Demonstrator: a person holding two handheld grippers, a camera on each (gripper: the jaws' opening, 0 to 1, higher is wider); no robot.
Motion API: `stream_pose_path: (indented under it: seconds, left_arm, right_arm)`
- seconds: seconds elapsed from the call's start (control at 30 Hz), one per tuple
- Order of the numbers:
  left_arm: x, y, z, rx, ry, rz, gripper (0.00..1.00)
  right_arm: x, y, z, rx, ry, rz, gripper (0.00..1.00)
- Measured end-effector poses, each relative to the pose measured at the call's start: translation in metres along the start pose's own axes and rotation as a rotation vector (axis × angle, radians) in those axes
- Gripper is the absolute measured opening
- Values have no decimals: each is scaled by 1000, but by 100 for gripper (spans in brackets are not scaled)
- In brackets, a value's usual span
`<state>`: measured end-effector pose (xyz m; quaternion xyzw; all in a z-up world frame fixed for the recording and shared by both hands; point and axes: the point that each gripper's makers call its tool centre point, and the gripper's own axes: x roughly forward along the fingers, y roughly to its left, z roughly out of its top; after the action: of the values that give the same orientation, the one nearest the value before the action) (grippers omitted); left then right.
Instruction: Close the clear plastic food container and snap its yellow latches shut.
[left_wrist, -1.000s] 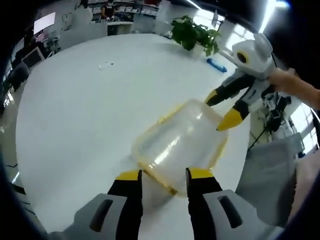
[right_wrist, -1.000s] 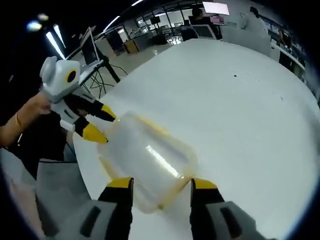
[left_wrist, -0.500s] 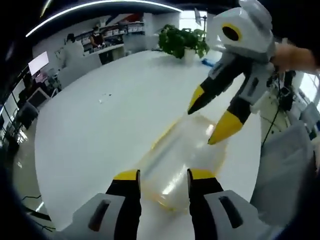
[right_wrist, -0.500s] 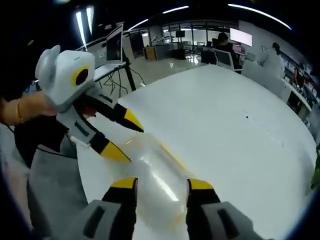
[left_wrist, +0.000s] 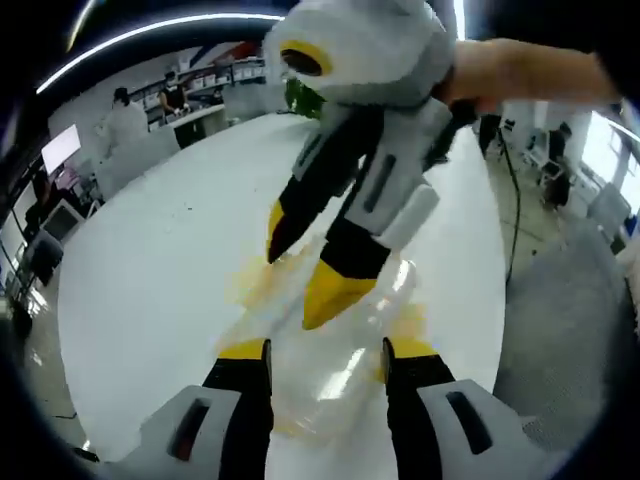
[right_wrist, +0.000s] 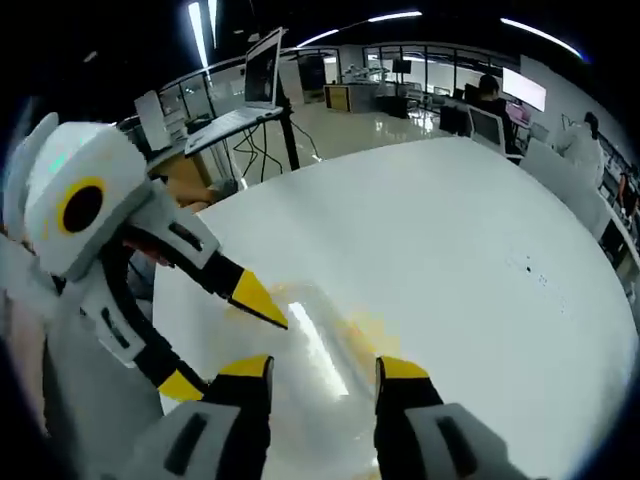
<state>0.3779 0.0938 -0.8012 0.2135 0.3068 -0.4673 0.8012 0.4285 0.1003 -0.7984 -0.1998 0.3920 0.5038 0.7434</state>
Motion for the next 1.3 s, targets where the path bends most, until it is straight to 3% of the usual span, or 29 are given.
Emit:
stream_pose_path:
  seconds: [0.27, 0.33, 0.43, 0.6, 0.9, 1.3]
  left_arm:
    - [10, -4, -7, 135, 33, 25, 46]
    - [10, -5, -7, 134, 38, 27, 47]
    - [12, -3, -5, 122, 26, 38, 47]
    - [12, -2, -5, 137, 17, 35, 47]
    - [12, -2, -5, 125, 6, 25, 44]
    - [11, -6, -4, 138, -6, 8, 42]
  right_arm:
    - [19, -5, -6, -119, 150, 93, 41]
    - [20, -5, -4, -124, 174, 132, 40]
    - [19, -4, -9, -140, 261, 220, 39]
    - [22, -4, -9, -124, 327, 275, 38]
    - [24, -3, -11, -157, 409, 286, 37]
    - [23, -1, -14, -170, 463, 282, 36]
